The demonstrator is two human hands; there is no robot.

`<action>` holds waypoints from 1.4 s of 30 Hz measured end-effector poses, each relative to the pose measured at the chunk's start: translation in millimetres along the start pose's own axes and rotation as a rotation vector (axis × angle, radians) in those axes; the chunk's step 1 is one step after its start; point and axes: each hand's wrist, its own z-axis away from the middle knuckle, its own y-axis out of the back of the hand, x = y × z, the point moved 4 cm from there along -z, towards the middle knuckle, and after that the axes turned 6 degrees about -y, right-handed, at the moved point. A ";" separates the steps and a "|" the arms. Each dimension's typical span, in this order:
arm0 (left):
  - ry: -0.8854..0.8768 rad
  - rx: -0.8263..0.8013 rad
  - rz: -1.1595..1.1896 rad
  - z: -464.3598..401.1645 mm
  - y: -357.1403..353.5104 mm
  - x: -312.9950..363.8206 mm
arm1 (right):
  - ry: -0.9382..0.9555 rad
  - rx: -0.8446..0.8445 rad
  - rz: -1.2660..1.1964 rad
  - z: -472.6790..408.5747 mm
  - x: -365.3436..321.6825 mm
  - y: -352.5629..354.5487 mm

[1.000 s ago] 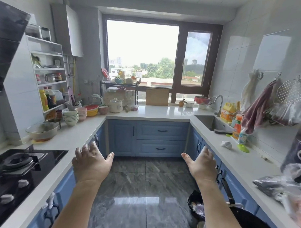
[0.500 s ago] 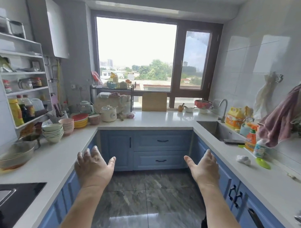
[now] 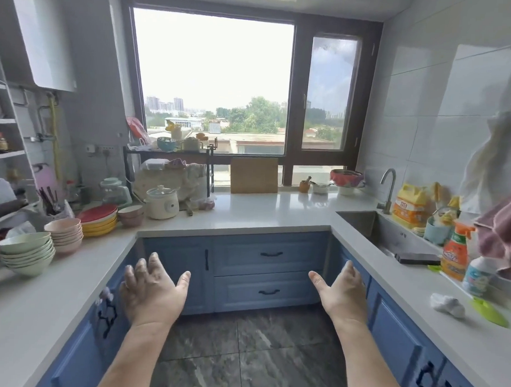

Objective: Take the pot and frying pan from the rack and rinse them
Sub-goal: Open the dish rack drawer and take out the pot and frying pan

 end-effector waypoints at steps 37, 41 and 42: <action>0.059 -0.132 0.020 -515.9 -349.1 188.2 | -0.073 -0.129 0.040 -532.4 -124.9 -363.6; 0.089 -0.170 0.013 -537.1 -388.8 190.4 | -0.115 -0.168 0.085 -562.6 -113.7 -399.1; 0.097 -0.181 0.009 -542.0 -398.6 190.8 | -0.125 -0.179 0.095 -570.2 -110.8 -408.7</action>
